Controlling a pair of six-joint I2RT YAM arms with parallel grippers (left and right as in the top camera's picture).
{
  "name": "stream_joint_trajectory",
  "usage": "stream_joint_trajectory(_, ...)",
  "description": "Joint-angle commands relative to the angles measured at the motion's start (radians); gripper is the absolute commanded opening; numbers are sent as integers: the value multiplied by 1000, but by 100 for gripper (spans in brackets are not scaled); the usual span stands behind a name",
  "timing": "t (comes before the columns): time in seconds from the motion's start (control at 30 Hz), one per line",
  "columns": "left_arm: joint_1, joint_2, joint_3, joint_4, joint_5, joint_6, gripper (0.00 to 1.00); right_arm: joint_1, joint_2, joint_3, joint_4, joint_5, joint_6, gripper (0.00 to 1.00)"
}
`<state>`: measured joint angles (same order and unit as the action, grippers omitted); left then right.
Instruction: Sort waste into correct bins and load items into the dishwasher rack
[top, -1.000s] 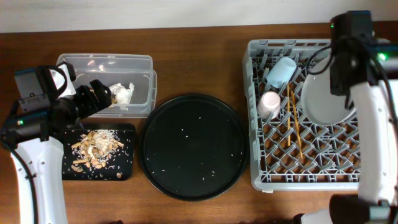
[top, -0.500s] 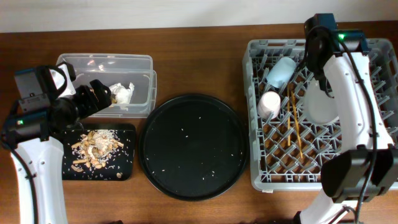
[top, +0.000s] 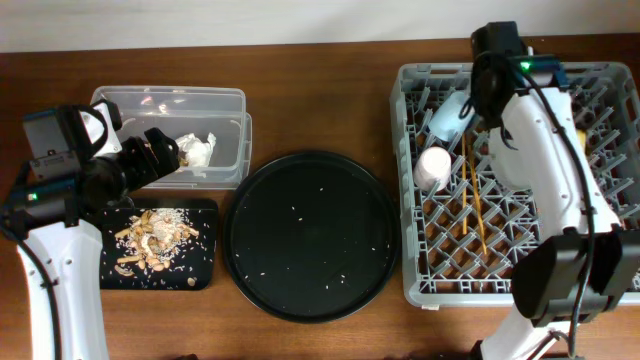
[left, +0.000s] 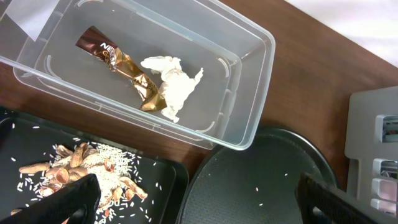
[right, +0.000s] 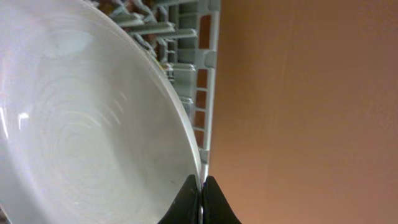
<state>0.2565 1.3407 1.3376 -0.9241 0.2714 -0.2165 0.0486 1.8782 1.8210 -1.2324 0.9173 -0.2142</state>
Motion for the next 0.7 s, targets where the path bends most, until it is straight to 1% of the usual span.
stream_joint_trajectory(0.0, 3, -11, 15, 2, -6, 6, 99, 33, -3, -5, 0, -52, 5, 4)
stream_joint_trajectory(0.03, 3, -11, 15, 2, -6, 6, 99, 32, -3, -5, 0, -84, 5, 5)
stream_joint_trajectory(0.07, 3, -11, 15, 2, -6, 6, 99, 32, -3, -5, 0, -119, 5, 10)
stream_joint_trajectory(0.1, 3, -11, 15, 2, -6, 6, 99, 29, -3, -5, 2, -203, 5, 16)
stream_joint_trajectory(0.17, 3, -11, 15, 2, -6, 6, 99, 29, -3, -5, 14, -241, 5, 31)
stream_joint_trajectory(0.2, 3, -11, 15, 2, -6, 6, 99, 29, -3, -5, 18, -256, 5, 54)
stream_joint_trajectory(0.27, 3, -11, 15, 2, -6, 6, 99, 29, -3, -5, 24, -250, 4, 70)
stream_joint_trajectory(0.33, 3, -11, 15, 2, -6, 6, 99, 31, -15, 21, 50, -97, 6, 75)
stream_joint_trajectory(0.37, 3, -11, 15, 2, -6, 6, 99, 36, -34, 60, 58, -159, 31, 81)
stream_joint_trajectory(0.4, 3, -11, 15, 2, -6, 6, 99, 36, -55, 105, 60, -332, 31, 86)
stream_joint_trajectory(0.43, 3, -11, 15, 2, -6, 6, 99, 36, -75, 137, 59, -588, 31, 89)
stream_joint_trajectory(0.47, 3, -11, 15, 2, -6, 6, 99, 36, -85, 143, 60, -736, 31, 93)
stream_joint_trajectory(0.5, 3, -11, 15, 2, -6, 6, 99, 36, -93, 143, 60, -978, 31, 98)
stream_joint_trajectory(0.53, 3, -11, 15, 2, -6, 6, 99, 36, -90, 143, 59, -1110, 31, 98)
stream_joint_trajectory(0.67, 3, -11, 15, 2, -6, 6, 99, 36, -90, 143, 59, -1131, 31, 98)
